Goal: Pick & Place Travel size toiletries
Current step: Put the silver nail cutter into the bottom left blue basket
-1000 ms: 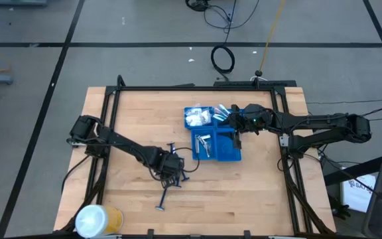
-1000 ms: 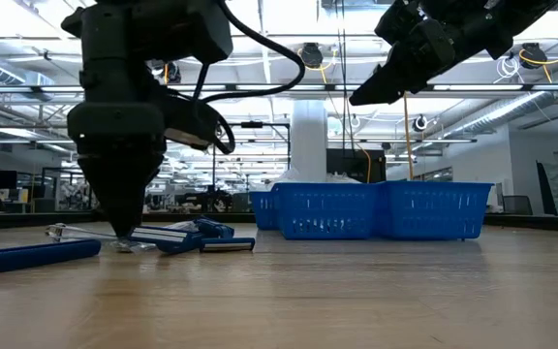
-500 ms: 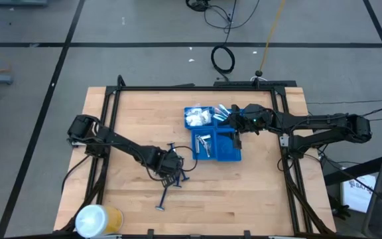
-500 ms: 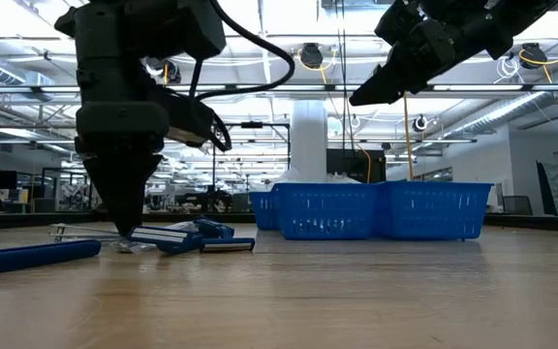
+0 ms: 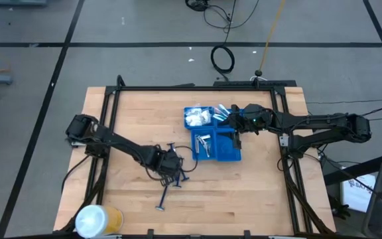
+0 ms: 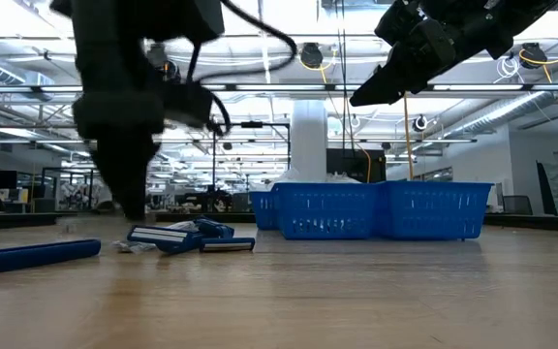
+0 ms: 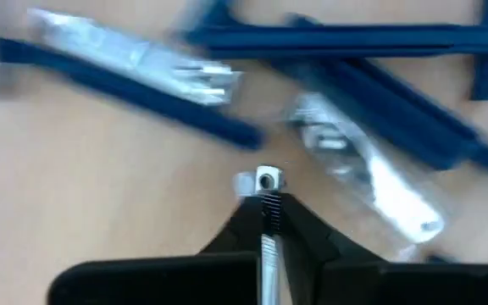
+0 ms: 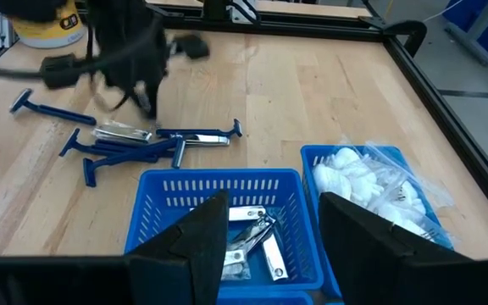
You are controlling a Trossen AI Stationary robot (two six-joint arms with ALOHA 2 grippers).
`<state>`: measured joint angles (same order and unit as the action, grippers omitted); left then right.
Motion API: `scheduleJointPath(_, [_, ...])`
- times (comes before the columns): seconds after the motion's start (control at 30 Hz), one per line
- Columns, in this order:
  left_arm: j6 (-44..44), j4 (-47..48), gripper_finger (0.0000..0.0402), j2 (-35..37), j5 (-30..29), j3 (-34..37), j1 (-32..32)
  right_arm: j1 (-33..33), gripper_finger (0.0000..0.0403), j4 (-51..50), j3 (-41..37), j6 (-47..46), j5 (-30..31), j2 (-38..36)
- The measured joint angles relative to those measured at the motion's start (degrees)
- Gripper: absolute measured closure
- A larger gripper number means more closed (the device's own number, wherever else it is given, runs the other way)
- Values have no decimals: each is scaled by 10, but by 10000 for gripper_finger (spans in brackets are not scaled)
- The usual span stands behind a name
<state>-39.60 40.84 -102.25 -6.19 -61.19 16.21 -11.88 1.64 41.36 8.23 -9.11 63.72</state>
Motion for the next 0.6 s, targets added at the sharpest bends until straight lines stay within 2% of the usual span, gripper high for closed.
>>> scheduleJointPath(0.23, [19,-17,400,75,-103,-19,14,0,232,0,0,0,0,0])
scheduleJointPath(0.37, [74,-85,400,90,-161,-19,12,0,232,1,0,0,0,0])
scheduleJointPath(0.6, [221,-254,401,91,-163,-20,-25,0,232,3,0,-3,0,0])
